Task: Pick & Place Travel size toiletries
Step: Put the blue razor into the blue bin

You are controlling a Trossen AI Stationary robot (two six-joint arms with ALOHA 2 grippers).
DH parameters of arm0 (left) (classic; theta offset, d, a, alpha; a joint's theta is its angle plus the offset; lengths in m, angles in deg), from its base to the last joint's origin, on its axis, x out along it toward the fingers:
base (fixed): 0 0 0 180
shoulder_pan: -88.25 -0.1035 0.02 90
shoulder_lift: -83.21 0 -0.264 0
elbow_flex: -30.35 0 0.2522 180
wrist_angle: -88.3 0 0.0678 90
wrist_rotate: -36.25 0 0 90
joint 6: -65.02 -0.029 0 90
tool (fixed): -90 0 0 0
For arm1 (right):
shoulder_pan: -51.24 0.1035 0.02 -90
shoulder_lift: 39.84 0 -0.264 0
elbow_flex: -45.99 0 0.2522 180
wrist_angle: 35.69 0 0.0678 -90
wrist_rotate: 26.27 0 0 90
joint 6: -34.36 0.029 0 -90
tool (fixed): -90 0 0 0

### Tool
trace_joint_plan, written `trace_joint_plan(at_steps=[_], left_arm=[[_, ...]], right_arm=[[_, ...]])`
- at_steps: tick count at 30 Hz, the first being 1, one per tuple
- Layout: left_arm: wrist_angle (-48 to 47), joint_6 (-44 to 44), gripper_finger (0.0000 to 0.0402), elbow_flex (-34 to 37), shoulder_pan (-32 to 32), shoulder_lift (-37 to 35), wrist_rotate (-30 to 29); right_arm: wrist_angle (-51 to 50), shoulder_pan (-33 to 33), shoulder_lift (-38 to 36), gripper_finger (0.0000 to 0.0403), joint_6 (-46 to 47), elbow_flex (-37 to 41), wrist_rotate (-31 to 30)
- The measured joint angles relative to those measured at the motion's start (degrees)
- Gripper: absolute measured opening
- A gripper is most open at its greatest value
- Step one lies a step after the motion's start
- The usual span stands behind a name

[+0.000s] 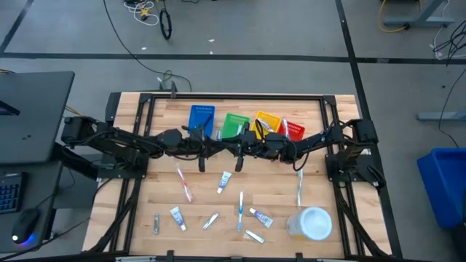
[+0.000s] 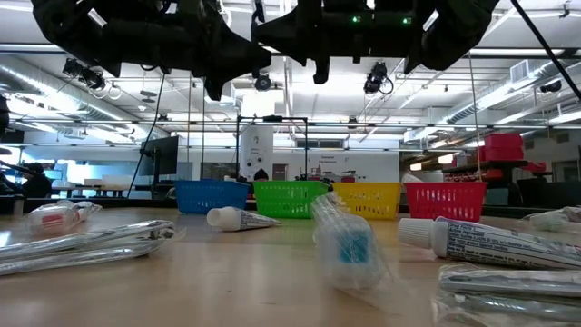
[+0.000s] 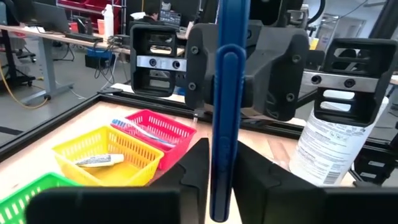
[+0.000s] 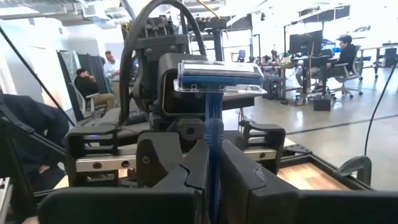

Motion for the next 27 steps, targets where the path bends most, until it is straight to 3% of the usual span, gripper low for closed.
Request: trace_joint_plan(at_steps=[8, 15, 18, 22, 27], left_arm=[[-0.9, 1.1, 0.0045, 0.0, 0.0, 0.0, -1.2], [-3.4, 3.9, 0.0044, 0.0, 0.0, 0.0, -5.0], [-5.3, 5.5, 0.004, 0.0, -0.1, 0.0, -7.5], [-7.9, 6.8, 0.0051, 0.0, -0.1, 0.0, -14.9], [-14.8, 7.2, 0.0052, 0.0, -2.8, -0.2, -26.2]], right_arm=[[-1.2, 0.0, 0.0, 0.0036, 0.0, 0.0, -2.8], [-3.0, -0.1, -0.1, 0.0079, -4.1, 0.0, -3.7], [-4.0, 0.0, -0.1, 0.0095, -5.0, 0.0, -8.0], [-9.0, -0.1, -0.5, 0.0109, -5.8, 0.0, -13.4], [-20.9, 0.1, -1.2, 0.0114, -3.5, 0.0, -14.9]])
